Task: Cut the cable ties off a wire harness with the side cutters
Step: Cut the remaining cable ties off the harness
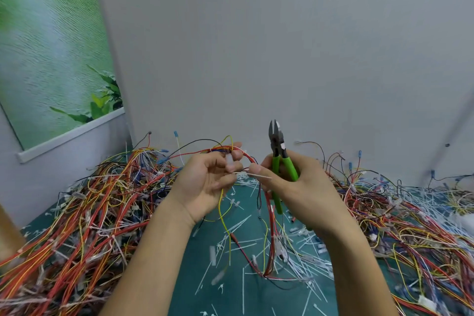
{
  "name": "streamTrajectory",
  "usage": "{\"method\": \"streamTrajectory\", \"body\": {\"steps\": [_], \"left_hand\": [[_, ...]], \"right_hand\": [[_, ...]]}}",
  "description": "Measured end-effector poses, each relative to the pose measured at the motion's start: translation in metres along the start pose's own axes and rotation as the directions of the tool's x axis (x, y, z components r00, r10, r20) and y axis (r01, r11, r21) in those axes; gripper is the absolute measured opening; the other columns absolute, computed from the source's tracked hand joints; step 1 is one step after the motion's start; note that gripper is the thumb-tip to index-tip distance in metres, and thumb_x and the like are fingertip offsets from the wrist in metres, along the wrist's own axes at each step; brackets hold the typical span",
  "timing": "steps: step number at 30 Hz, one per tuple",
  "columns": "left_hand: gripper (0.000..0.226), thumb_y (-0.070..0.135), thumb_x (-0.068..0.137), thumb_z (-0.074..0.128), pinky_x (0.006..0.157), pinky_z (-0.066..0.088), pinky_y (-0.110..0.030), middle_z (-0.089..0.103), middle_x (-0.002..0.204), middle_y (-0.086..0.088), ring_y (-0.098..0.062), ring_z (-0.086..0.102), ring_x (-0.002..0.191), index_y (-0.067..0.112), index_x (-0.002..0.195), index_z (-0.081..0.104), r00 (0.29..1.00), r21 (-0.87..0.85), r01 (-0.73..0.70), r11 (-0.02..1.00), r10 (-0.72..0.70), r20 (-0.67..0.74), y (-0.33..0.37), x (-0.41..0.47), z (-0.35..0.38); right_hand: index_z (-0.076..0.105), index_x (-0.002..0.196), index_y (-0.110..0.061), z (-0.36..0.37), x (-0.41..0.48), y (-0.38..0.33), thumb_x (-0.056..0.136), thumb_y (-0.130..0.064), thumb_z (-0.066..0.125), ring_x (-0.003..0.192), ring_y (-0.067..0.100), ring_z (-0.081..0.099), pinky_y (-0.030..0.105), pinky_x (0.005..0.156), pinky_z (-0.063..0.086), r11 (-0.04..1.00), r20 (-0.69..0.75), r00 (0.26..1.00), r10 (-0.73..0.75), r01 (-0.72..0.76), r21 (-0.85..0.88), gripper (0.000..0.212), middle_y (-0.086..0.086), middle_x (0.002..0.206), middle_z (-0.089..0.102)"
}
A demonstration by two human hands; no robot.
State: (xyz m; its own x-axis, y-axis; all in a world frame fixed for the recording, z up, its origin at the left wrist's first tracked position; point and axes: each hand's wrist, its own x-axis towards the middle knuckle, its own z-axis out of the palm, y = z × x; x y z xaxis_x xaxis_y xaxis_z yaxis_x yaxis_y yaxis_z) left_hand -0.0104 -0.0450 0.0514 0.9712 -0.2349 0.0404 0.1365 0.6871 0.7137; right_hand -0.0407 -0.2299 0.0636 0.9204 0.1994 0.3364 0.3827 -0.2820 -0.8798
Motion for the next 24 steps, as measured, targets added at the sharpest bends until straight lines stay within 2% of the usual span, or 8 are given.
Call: {"method": "streamTrajectory", "body": {"steps": [3,5,8,10,14,18,20,24], "left_hand": [[0.049,-0.01,0.079,0.043,0.042,0.035,-0.019,0.055,0.081,-0.008,-0.011,0.05,0.055,-0.007,0.127,0.05,0.995,0.089,-0.088,0.992,0.091,-0.031,-0.006,0.001,0.006],[0.052,-0.008,0.076,0.049,0.048,0.037,-0.022,0.054,0.085,-0.01,-0.016,0.052,0.066,-0.007,0.129,0.05,0.991,0.127,-0.127,0.984,0.131,-0.025,-0.007,0.001,0.008],[0.051,-0.005,0.076,0.053,0.052,0.039,-0.023,0.054,0.086,-0.01,-0.027,0.048,0.09,-0.005,0.127,0.052,0.989,0.135,-0.148,0.98,0.15,-0.009,-0.006,0.0,0.01],[0.045,-0.002,0.076,0.054,0.053,0.043,-0.023,0.058,0.083,-0.007,-0.022,0.051,0.088,-0.003,0.121,0.056,0.988,0.128,-0.155,0.98,0.154,0.011,-0.007,-0.001,0.011],[0.034,0.002,0.081,0.052,0.075,0.049,-0.033,0.062,0.085,-0.006,-0.024,0.058,0.091,0.0,0.115,0.056,0.989,0.14,-0.138,0.98,0.129,0.072,-0.007,-0.003,0.012],[0.024,-0.002,0.091,0.046,0.065,0.052,-0.028,0.059,0.087,-0.009,-0.019,0.057,0.08,-0.001,0.113,0.055,0.988,0.11,-0.109,0.988,0.096,0.118,-0.008,-0.006,0.013],[0.03,-0.003,0.088,0.048,0.064,0.051,-0.028,0.059,0.087,-0.009,-0.018,0.057,0.076,0.0,0.118,0.054,0.987,0.084,-0.104,0.991,0.092,0.134,-0.009,-0.006,0.013],[0.048,-0.007,0.08,0.052,0.068,0.05,-0.029,0.056,0.088,-0.008,-0.019,0.057,0.074,0.002,0.128,0.051,0.984,0.043,-0.098,0.994,0.09,0.155,-0.011,-0.003,0.012]], "right_hand": [[0.066,0.087,-0.012,0.005,-0.002,-0.004,0.08,-0.064,0.075,0.066,0.018,0.058,0.044,0.065,0.053,0.997,0.013,1.0,-0.025,0.025,0.071,0.053,0.02,0.077,0.066],[0.069,0.088,-0.01,0.007,-0.002,-0.005,0.081,-0.065,0.072,0.067,0.016,0.06,0.051,0.071,0.056,0.995,0.001,1.0,-0.028,0.028,0.101,0.055,0.015,0.076,0.068],[0.07,0.09,-0.014,0.006,-0.001,-0.004,0.075,-0.077,0.069,0.067,0.015,0.058,0.043,0.067,0.053,0.994,-0.005,0.999,-0.041,0.041,0.101,0.065,0.017,0.077,0.066],[0.07,0.09,-0.017,0.005,-0.001,-0.002,0.074,-0.08,0.067,0.067,0.016,0.056,0.038,0.067,0.049,0.996,-0.002,0.998,-0.059,0.059,0.068,0.065,0.021,0.079,0.063],[0.069,0.084,-0.017,0.008,0.003,0.004,0.085,-0.061,0.073,0.064,0.016,0.052,0.04,0.063,0.047,0.998,-0.057,0.997,-0.047,0.049,0.042,0.044,0.022,0.077,0.061],[0.068,0.086,-0.018,0.009,0.007,0.01,0.087,-0.047,0.078,0.066,0.033,0.059,0.057,0.071,0.056,1.0,-0.136,0.991,-0.006,0.01,0.029,0.031,0.025,0.082,0.064],[0.069,0.088,-0.023,0.007,0.008,0.013,0.085,-0.047,0.079,0.072,0.04,0.063,0.054,0.069,0.057,1.0,-0.167,0.986,-0.014,0.013,-0.008,0.027,0.023,0.083,0.067],[0.067,0.088,-0.026,0.003,0.012,0.022,0.087,-0.04,0.081,0.055,0.01,0.052,0.024,0.051,0.047,0.995,-0.167,0.985,-0.049,0.033,-0.094,0.02,0.004,0.069,0.064]]}}
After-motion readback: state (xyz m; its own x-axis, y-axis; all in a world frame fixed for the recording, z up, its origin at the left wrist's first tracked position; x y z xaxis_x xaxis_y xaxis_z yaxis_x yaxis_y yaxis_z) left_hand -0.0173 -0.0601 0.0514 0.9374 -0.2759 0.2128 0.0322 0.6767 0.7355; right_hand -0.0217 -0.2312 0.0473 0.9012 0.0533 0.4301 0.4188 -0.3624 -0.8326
